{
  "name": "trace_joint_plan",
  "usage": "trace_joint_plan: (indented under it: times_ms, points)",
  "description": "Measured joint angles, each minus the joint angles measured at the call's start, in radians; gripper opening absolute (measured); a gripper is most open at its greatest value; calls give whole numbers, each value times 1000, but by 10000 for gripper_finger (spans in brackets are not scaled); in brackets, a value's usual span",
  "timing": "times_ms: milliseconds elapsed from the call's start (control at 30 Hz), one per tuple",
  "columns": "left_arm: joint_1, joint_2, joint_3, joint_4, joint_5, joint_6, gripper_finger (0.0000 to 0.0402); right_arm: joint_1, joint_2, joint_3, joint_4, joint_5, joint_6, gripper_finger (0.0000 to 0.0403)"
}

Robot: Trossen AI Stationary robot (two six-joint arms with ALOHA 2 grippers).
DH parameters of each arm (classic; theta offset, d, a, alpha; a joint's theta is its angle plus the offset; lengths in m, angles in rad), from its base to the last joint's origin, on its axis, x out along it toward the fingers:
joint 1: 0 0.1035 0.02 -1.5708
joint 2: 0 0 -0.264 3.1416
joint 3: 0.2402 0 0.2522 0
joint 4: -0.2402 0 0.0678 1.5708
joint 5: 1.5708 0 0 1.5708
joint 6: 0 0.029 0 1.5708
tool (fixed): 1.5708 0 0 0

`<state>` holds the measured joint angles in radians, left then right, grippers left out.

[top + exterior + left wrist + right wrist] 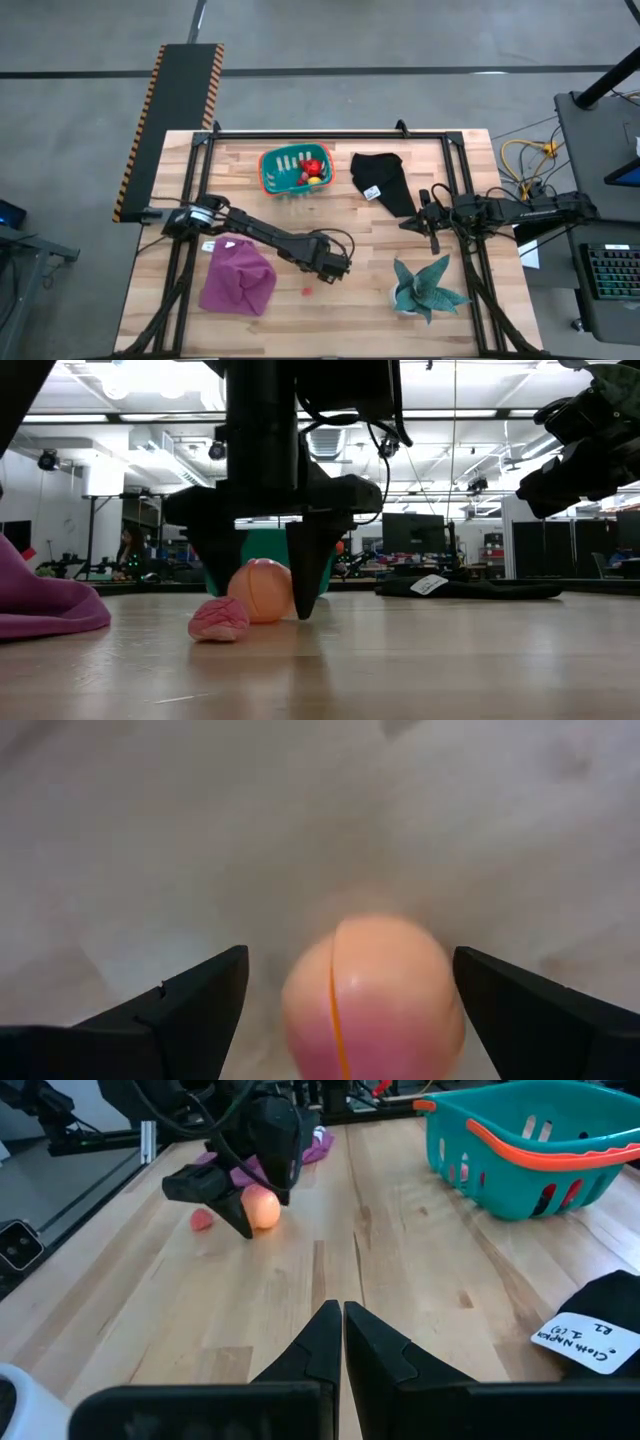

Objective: Pick and placing Produce into tupperware
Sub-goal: Put the big pink peach into the basket

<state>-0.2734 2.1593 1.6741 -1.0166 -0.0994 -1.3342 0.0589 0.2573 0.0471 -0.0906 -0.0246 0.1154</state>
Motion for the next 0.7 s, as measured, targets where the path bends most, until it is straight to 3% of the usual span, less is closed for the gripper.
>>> trace_joint_plan:
  times_ms: [700]
  points:
    - [11,0,0,18,46,32,325,0,0,0,0,0,0,9]
